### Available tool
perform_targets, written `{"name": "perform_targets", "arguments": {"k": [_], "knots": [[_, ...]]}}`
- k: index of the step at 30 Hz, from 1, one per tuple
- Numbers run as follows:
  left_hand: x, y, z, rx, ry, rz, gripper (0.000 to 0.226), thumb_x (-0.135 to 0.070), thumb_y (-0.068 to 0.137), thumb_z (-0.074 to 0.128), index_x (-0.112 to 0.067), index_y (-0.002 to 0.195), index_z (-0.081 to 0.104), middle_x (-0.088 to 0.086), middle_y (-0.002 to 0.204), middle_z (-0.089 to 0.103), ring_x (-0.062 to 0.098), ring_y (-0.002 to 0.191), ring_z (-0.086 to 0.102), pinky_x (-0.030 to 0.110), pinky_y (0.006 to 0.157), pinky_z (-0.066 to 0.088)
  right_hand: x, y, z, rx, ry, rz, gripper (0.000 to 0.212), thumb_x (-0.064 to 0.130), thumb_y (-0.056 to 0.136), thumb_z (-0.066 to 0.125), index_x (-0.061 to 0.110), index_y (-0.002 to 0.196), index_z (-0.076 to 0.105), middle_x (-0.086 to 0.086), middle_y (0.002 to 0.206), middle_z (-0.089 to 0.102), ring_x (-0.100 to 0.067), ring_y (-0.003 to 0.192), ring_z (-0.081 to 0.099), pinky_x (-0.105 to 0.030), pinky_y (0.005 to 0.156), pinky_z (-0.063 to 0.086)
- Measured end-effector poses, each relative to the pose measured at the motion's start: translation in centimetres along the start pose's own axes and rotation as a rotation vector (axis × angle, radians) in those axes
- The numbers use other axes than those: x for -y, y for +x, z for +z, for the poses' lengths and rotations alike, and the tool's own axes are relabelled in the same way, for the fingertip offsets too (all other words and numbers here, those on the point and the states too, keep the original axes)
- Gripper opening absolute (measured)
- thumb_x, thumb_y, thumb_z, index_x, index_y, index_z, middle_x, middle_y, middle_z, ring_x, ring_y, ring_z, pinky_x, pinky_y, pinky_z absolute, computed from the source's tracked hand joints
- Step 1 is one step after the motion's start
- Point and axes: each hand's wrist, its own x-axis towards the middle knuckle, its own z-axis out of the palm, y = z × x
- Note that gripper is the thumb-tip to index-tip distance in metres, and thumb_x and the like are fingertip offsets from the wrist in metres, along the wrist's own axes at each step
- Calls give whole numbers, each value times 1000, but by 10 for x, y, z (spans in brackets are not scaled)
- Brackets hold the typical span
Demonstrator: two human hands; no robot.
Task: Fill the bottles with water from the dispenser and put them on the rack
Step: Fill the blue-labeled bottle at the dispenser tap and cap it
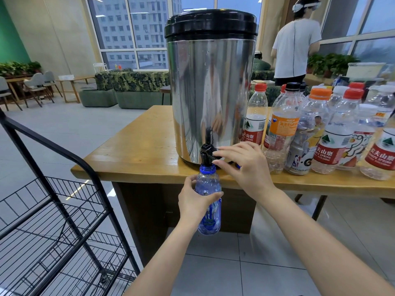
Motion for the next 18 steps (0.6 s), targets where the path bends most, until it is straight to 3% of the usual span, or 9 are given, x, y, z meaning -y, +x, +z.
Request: {"name": "perform_targets", "arguments": {"k": [18], "knots": [[2, 0, 1, -10, 17, 9, 78, -29, 63, 91, -26, 128, 47, -4, 127, 59, 8, 108, 55, 40, 99, 50, -1, 0, 1, -5, 5, 2, 34, 43, 91, 56, 20, 108, 73, 4, 107, 72, -12, 99, 62, -33, 95, 38]]}}
